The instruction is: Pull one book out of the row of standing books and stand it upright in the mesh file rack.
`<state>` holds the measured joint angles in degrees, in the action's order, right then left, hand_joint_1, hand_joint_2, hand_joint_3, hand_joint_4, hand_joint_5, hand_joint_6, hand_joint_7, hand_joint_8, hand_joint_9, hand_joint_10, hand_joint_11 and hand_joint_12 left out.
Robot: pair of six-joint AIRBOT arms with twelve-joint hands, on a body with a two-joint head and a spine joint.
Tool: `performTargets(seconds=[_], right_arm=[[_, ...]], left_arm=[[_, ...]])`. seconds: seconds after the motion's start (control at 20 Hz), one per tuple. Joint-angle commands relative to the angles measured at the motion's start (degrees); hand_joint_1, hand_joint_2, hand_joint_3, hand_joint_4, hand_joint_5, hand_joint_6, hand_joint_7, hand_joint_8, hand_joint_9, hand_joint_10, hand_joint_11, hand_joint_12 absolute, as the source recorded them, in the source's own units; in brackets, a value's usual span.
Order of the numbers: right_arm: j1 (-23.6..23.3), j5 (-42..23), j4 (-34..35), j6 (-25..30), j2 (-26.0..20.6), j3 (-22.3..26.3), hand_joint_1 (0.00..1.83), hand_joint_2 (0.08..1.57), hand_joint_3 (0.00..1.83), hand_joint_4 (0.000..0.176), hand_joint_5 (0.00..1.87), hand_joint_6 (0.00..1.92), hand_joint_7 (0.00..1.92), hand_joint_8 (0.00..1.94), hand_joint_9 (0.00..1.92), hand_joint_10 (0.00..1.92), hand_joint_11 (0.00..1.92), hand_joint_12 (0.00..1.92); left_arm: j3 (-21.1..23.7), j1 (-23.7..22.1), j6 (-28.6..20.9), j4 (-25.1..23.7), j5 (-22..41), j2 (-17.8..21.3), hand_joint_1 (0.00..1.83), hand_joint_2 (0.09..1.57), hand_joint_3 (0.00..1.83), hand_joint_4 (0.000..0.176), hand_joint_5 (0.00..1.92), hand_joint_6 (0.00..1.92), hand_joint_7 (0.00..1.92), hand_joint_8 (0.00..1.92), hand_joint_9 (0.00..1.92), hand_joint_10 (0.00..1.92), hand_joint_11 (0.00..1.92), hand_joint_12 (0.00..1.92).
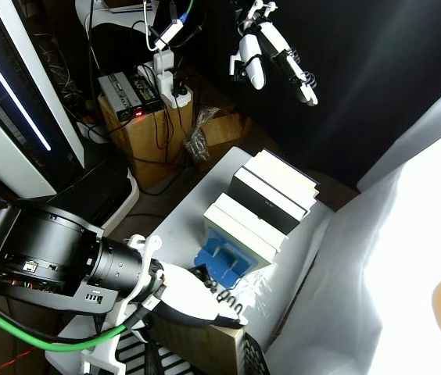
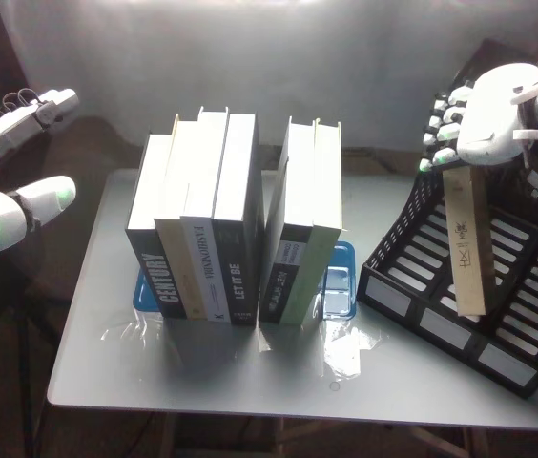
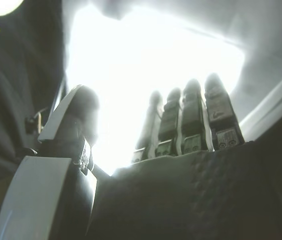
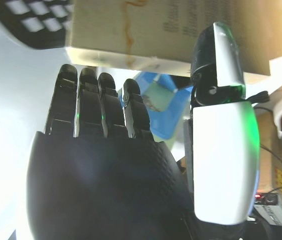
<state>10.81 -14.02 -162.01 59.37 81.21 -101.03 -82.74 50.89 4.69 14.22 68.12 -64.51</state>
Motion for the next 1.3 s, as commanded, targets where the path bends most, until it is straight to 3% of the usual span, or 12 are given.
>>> performTargets(seconds=[0.0,0.15,0.3,0.5,0.55,0.7,0.75,0.85,0.95,1.0,1.15,1.25], right_arm=[[-0.76,4.22,-1.21,-0.15,-0.78,-0.13,1.09,1.01,0.00,0.043,0.08,0.01,0.00,0.00,0.07,0.01,0.00,0.40],[-0.79,5.38,-1.12,0.02,-1.73,4.84,1.06,1.02,0.00,0.050,0.05,0.00,0.00,0.00,0.02,0.00,0.00,0.29],[-0.81,6.53,-0.11,0.02,-3.60,7.35,0.97,1.06,0.01,0.026,0.02,0.00,0.00,0.00,0.01,0.00,0.00,0.19],[-3.00,8.42,8.57,0.04,-12.05,14.90,0.97,1.06,0.00,0.025,0.01,0.00,0.00,0.00,0.01,0.00,0.00,0.18],[-3.12,8.90,11.68,-0.19,-13.30,16.26,0.83,1.13,0.01,0.000,0.00,0.00,0.00,0.00,0.05,0.01,0.00,0.38],[-5.47,7.67,31.81,-14.84,-16.55,19.11,0.61,1.24,0.00,0.000,0.00,0.00,0.00,0.00,0.00,0.00,0.00,0.10],[-5.90,3.99,50.09,-28.63,-16.87,18.49,0.52,1.26,0.01,0.000,0.00,0.00,0.00,0.00,0.00,0.00,0.00,0.02],[-3.33,-8.00,85.58,-42.71,-16.29,13.58,0.39,1.27,0.01,0.017,0.00,0.00,0.00,0.00,0.00,0.00,0.02,0.01],[-1.09,-15.83,98.06,-43.09,-15.96,11.34,0.48,1.28,0.00,0.004,0.00,0.00,0.00,0.00,0.01,0.01,0.01,0.26],[-0.29,-18.80,102.23,-43.41,-16.35,11.49,0.48,1.26,0.00,0.081,0.00,0.00,0.00,0.00,0.06,0.03,0.00,0.69],[4.68,-30.54,119.18,-48.28,-19.47,15.14,0.58,1.32,0.00,0.044,0.00,0.00,0.00,0.00,0.15,0.08,0.00,0.86],[8.52,-36.77,126.90,-50.88,-21.56,17.63,0.74,1.30,0.00,0.026,0.00,0.00,0.00,0.00,0.31,0.39,0.00,1.10]], left_arm=[[-0.40,-0.13,-0.27,1.50,7.34,0.36,0.51,1.46,0.00,0.000,0.09,0.00,0.00,0.00,0.00,0.00,0.00,0.00],[0.12,-0.12,-0.27,1.46,7.73,0.69,0.50,1.46,0.00,0.000,0.09,0.00,0.00,0.00,0.00,0.00,0.00,0.00],[0.33,0.25,-0.27,1.96,8.12,0.79,0.45,1.47,0.00,0.000,0.06,0.00,0.00,0.00,0.00,0.00,0.00,0.00],[0.62,0.08,-0.27,1.92,8.11,0.56,0.44,1.47,0.00,0.000,0.06,0.00,0.00,0.00,0.00,0.00,0.00,0.00],[0.81,0.15,-0.27,2.06,8.30,0.71,0.41,1.48,0.01,0.000,0.04,0.00,0.00,0.00,0.00,0.00,0.00,0.00],[1.29,0.17,-0.27,2.45,8.66,1.18,0.46,1.48,0.00,0.000,0.04,0.00,0.00,0.00,0.00,0.00,0.00,0.00],[1.45,0.12,-0.27,2.48,8.69,1.32,0.51,1.48,0.00,0.000,0.05,0.00,0.00,0.00,0.00,0.00,0.00,0.00],[1.56,-0.24,-0.27,2.49,8.61,1.50,0.49,1.48,0.00,0.000,0.03,0.00,0.00,0.00,0.00,0.00,0.00,0.00],[1.72,-0.94,-0.27,1.87,8.56,1.76,0.51,1.49,0.00,0.000,0.03,0.00,0.00,0.00,0.00,0.00,0.00,0.00],[1.91,-1.35,-0.27,1.42,8.56,1.98,0.48,1.49,0.00,0.000,0.00,0.00,0.00,0.00,0.00,0.00,0.00,0.00],[2.71,-2.99,-0.27,-0.59,9.36,2.60,0.30,1.52,0.01,0.037,0.00,0.00,0.00,0.00,0.00,0.00,0.00,0.00],[2.96,-3.61,-0.27,-1.85,10.01,2.70,0.41,1.52,0.00,0.037,0.00,0.00,0.00,0.00,0.00,0.00,0.00,0.00]])
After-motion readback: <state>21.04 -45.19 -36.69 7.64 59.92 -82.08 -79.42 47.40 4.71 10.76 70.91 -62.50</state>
